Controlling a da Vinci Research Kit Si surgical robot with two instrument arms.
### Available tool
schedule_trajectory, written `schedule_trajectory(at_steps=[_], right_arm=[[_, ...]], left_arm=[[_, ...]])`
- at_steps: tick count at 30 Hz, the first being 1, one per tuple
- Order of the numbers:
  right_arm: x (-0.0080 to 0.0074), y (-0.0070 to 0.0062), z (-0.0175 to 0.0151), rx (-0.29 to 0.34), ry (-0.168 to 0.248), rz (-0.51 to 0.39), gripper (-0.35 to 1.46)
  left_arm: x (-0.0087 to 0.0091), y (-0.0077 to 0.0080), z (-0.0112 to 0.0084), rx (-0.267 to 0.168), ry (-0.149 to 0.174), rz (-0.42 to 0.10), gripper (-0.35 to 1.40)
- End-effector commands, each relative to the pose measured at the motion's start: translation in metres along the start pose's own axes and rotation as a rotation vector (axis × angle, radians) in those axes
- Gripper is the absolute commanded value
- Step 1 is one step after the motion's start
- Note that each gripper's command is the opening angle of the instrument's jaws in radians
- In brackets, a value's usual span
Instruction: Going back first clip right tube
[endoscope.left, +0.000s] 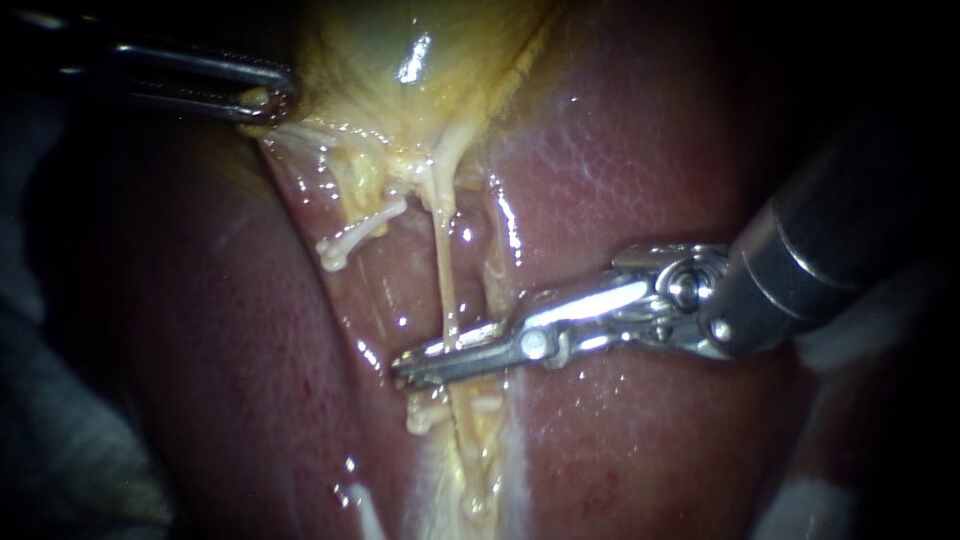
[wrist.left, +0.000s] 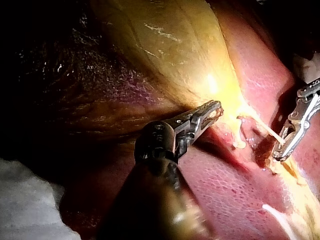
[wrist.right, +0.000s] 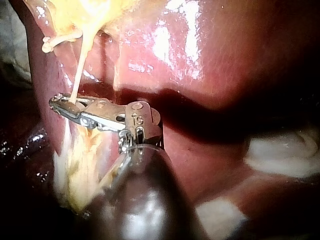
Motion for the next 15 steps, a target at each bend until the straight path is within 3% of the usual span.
schedule_trajectory(at_steps=[1, 3, 5, 10, 15], right_arm=[[-0.0001, 0.0, 0.0002, 0.001, 0.002, -0.027, 0.13], [-0.0002, 0.0005, 0.0009, -0.004, 0.003, -0.1, 0.34], [-0.0002, 0.001, 0.0016, -0.01, 0.004, -0.155, 0.42], [-0.0003, 0.0024, 0.002, -0.06, 0.041, -0.286, 0.47], [-0.0001, 0.0029, 0.0012, -0.138, 0.087, -0.375, 0.49]], left_arm=[[0.0, 0.0, 0.0, 0.0, 0.0, 0.0, -0.35], [0.0, 0.0, 0.0, 0.0, 0.0, 0.0, -0.35], [0.0, 0.0, 0.0, 0.0, 0.0, 0.0, -0.35], [-0.0001, -0.0001, 0.0001, 0.0, 0.0, 0.001, -0.35], [-0.0001, -0.0002, 0.0001, 0.0, 0.0, 0.001, -0.35]])
